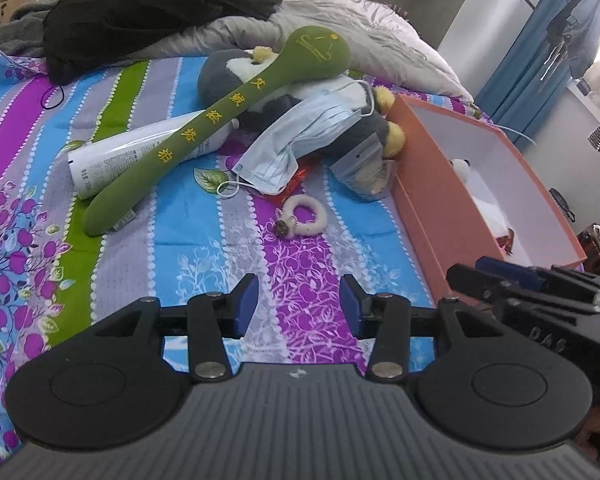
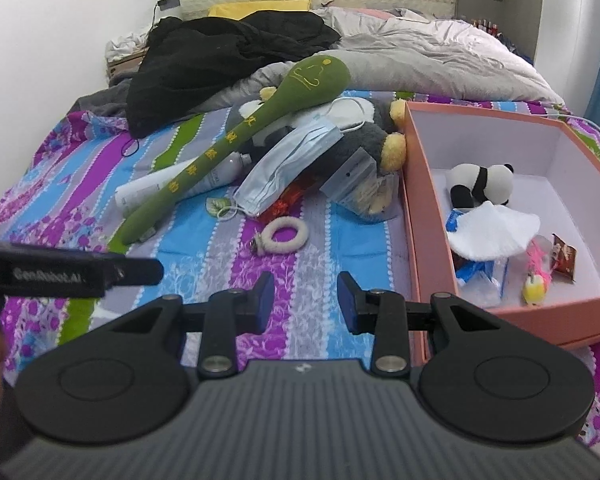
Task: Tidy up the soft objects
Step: 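Move both open tools back toward the pile beside the box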
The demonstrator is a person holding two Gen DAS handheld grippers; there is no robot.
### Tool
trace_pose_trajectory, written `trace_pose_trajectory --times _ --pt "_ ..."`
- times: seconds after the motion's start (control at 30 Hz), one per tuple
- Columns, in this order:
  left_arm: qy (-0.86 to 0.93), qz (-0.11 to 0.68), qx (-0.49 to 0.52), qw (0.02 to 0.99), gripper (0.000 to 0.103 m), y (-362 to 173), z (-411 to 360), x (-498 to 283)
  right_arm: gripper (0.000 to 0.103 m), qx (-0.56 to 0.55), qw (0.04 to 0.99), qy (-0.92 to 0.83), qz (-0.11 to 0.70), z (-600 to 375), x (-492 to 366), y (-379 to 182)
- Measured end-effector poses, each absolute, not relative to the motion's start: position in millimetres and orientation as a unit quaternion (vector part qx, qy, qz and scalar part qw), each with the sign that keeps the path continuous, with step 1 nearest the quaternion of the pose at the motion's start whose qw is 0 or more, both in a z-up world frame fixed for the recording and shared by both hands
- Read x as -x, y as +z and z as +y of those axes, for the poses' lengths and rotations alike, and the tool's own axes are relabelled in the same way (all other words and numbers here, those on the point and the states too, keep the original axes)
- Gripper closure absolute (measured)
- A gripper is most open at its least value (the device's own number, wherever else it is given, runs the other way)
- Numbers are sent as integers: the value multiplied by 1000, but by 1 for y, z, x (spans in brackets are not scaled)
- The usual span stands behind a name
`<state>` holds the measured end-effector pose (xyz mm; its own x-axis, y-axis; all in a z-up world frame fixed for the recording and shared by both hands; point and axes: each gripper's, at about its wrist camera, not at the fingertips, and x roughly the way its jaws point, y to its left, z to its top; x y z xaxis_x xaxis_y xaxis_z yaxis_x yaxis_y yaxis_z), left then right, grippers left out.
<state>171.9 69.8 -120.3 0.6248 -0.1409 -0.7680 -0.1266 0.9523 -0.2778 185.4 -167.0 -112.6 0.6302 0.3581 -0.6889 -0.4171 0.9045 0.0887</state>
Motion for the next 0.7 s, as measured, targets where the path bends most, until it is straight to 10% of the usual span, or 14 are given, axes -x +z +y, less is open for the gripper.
trace_pose_trajectory --times 0.7 --pt "2 471 141 871 52 -163 80 -251 65 23 899 206 386 -161 -263 -134"
